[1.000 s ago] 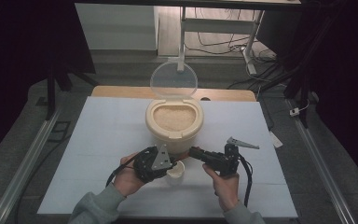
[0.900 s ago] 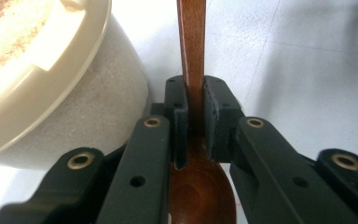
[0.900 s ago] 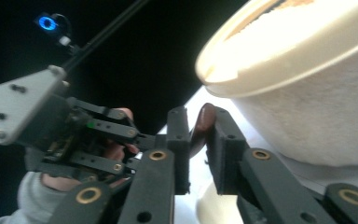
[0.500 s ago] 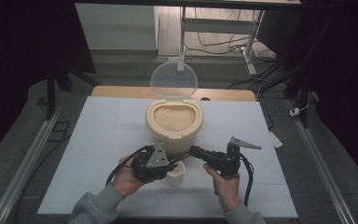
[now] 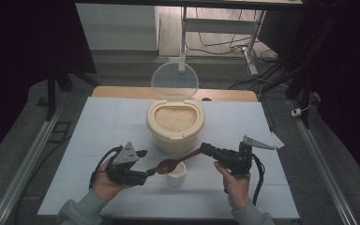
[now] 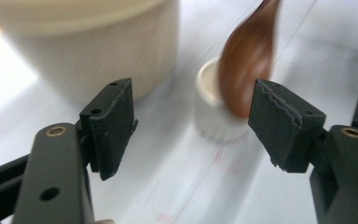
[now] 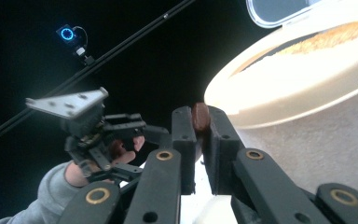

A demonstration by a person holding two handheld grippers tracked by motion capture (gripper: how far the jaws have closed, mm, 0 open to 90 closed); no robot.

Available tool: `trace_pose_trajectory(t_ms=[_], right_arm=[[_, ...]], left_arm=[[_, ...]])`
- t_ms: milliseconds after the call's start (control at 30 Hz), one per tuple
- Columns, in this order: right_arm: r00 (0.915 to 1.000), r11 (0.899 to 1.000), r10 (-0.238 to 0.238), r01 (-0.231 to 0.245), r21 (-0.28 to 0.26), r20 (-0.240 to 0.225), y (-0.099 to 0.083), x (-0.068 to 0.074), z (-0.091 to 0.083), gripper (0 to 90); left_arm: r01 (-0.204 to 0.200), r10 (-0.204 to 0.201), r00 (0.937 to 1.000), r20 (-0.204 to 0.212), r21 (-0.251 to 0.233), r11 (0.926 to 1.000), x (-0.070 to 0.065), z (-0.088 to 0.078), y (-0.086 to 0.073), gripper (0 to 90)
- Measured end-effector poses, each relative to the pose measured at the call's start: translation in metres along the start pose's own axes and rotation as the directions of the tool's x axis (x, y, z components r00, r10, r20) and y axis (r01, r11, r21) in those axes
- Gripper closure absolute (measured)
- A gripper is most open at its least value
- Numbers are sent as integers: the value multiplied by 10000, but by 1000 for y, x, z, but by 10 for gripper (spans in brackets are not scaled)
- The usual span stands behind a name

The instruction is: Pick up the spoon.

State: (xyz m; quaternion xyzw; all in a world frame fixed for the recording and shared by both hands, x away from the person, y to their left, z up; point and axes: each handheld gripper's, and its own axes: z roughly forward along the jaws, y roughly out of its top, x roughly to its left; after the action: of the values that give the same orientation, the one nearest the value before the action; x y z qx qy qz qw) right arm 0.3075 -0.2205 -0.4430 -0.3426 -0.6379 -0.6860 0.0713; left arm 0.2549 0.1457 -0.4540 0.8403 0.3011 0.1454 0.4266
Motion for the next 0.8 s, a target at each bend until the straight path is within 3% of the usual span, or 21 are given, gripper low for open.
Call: trace_pose_trajectory(t_ms=[133, 333, 667, 800], right_arm=[[9997, 9997, -252, 253, -75, 34, 5, 2, -5, 826], [9987, 9987, -503, 504, -121, 55, 10, 4, -9, 825], [9974, 9971, -726, 726, -217, -11, 16, 7, -14, 825], [9970, 9964, -778, 778, -331, 8, 19, 9, -16, 826]], left_arm=[[525, -522, 9982, -281, 99, 9986, 12, -5, -25, 298], [1196, -1180, 9906, -686, 190, 9926, 28, -12, -52, 284], [1709, -1683, 9781, -1225, 110, 9852, 43, -24, -77, 269], [1757, -1717, 9763, -1321, 190, 9843, 45, -25, -83, 267]])
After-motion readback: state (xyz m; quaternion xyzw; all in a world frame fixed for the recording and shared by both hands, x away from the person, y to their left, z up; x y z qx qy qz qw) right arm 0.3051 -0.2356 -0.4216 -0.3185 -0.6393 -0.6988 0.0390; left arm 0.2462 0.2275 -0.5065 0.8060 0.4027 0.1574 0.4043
